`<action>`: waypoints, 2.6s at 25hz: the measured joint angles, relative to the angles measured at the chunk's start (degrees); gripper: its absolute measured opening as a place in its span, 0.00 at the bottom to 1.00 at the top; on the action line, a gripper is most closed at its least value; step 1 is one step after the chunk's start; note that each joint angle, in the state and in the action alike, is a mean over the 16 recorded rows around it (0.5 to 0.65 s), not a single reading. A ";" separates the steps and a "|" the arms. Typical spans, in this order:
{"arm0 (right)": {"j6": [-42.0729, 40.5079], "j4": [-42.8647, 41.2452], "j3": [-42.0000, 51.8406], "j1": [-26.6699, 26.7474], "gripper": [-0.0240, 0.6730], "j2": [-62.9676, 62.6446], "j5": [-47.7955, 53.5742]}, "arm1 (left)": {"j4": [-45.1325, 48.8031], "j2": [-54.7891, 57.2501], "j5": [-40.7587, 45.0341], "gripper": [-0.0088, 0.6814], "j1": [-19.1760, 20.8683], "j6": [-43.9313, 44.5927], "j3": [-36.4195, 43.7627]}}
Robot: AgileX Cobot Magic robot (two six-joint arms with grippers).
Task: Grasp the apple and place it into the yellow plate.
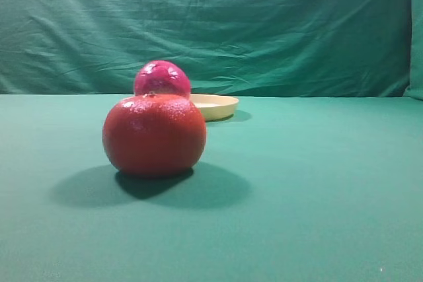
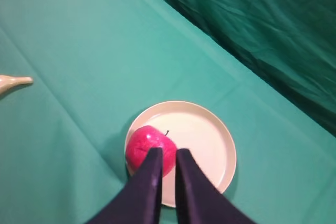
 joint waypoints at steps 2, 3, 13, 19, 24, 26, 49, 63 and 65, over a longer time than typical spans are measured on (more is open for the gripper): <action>0.93 0.43 1.78 0.00 0.03 -3.35 0.86 | 0.00 0.00 0.00 0.24 0.00 0.00 0.00; 1.34 0.65 2.91 0.00 0.03 -5.06 1.01 | 0.00 0.00 0.00 0.24 0.00 0.00 0.00; 2.73 2.54 22.38 0.00 0.03 -24.25 -5.94 | 0.00 0.00 0.00 0.24 0.00 0.00 0.00; 3.12 2.56 35.78 0.00 0.03 -35.88 -11.92 | 0.00 0.00 0.00 0.24 0.00 0.00 0.00; 3.46 2.49 44.22 0.00 0.03 -44.77 -14.58 | 0.00 0.00 0.00 0.24 0.00 0.00 0.00; 3.59 2.46 46.63 0.00 0.03 -47.84 -15.10 | 0.00 0.00 0.00 0.24 0.00 0.00 0.00; 4.85 -3.05 53.56 -6.28 0.03 -58.64 -17.62 | 0.00 0.00 0.00 0.24 0.00 0.00 0.00; 4.83 -3.29 71.27 -21.05 0.03 -74.08 -22.90 | 0.00 0.00 0.00 0.24 0.00 0.00 0.00; 4.80 -3.29 74.52 -22.11 0.03 -76.32 -23.79 | 0.00 0.00 0.00 0.24 0.00 0.00 0.00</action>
